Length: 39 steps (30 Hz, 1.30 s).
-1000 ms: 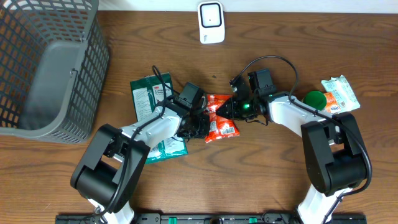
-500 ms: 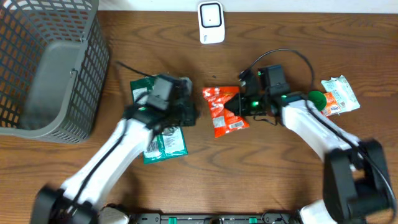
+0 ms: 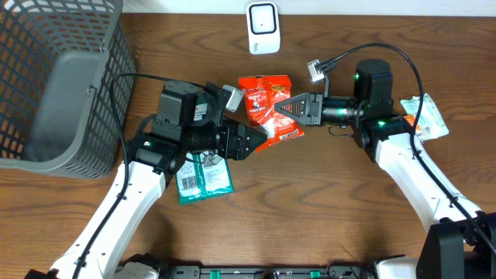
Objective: Scan the item barcode
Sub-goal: 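Hand the red snack bag from the right gripper to the left gripper, then hold the red snack bag up to the white scanner, left gripper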
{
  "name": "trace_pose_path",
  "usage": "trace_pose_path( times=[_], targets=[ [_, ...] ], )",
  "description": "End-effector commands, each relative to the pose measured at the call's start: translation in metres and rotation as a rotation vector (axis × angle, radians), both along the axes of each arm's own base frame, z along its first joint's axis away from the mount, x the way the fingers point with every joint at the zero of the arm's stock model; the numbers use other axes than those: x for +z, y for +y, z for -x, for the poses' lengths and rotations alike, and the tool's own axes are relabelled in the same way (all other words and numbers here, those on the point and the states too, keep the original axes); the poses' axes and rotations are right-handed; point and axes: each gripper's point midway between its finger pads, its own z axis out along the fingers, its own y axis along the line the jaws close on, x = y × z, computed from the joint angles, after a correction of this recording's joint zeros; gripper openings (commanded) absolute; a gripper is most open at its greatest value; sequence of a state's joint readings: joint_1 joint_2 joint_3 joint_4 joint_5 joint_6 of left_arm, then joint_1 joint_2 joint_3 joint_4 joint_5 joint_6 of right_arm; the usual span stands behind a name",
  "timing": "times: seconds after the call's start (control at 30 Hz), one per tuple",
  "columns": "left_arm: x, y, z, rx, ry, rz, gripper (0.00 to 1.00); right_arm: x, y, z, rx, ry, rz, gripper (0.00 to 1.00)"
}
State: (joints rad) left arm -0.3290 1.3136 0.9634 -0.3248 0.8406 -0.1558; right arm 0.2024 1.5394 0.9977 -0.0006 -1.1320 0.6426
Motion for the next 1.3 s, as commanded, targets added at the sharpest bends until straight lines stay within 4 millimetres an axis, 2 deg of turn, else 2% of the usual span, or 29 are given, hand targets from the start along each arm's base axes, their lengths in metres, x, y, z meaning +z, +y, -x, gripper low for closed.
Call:
trace_pose_path(
  times=[0.0,0.2,0.33,0.5,0.63,0.7,0.73,0.77,0.83,0.87,0.93,0.97,1.03,1.17,1.23,1.27],
  targets=[
    [0.009,-0.006,0.006,-0.065,-0.030,0.046,0.79,0.021,0.002,0.017,0.082,0.041,-0.076,0.01],
    [0.008,-0.006,0.007,-0.067,-0.029,0.046,0.79,0.025,0.003,0.019,0.095,0.049,-0.091,0.01],
    [0.013,-0.014,0.008,-0.090,-0.058,0.055,0.78,0.032,0.007,0.021,0.113,0.055,-0.114,0.01],
    [0.019,-0.020,0.008,-0.100,-0.087,0.070,0.65,0.034,0.011,0.023,0.126,0.045,-0.117,0.01],
    [0.019,-0.020,0.007,-0.100,-0.092,0.071,0.62,0.034,0.016,0.026,0.139,0.046,-0.116,0.01],
    [0.020,-0.020,0.005,-0.095,-0.100,0.069,0.51,0.034,0.017,0.027,0.142,0.046,-0.116,0.01],
    [0.020,-0.020,0.005,-0.095,-0.102,0.070,0.44,0.034,0.017,0.027,0.142,0.045,-0.116,0.01],
    [0.020,-0.020,0.005,-0.095,-0.102,0.070,0.32,0.034,0.017,0.027,0.140,0.045,-0.115,0.01],
    [0.020,-0.020,0.005,-0.094,-0.103,0.070,0.19,0.034,0.016,0.025,0.132,0.043,-0.113,0.02],
    [0.020,-0.020,0.005,-0.094,-0.104,0.070,0.13,0.034,0.016,0.024,0.129,0.041,-0.113,0.08],
    [0.021,-0.020,0.004,-0.094,-0.109,0.072,0.08,0.037,0.011,0.020,0.117,0.012,-0.117,0.35],
    [0.022,-0.020,0.003,-0.093,-0.113,0.073,0.07,0.038,0.007,0.016,0.104,-0.011,-0.117,0.48],
    [0.018,-0.017,-0.003,-0.034,-0.075,0.060,0.07,0.039,-0.005,0.007,0.075,-0.056,-0.114,0.66],
    [0.016,-0.007,-0.019,0.078,-0.071,0.001,0.07,0.032,-0.029,-0.007,0.009,-0.096,-0.084,0.77],
    [0.021,0.006,-0.031,0.165,-0.077,-0.076,0.07,0.017,-0.044,-0.014,-0.050,-0.081,-0.035,0.78],
    [0.032,0.017,-0.040,0.230,-0.095,-0.139,0.07,0.001,-0.052,-0.015,-0.084,-0.051,0.012,0.77]
  ],
)
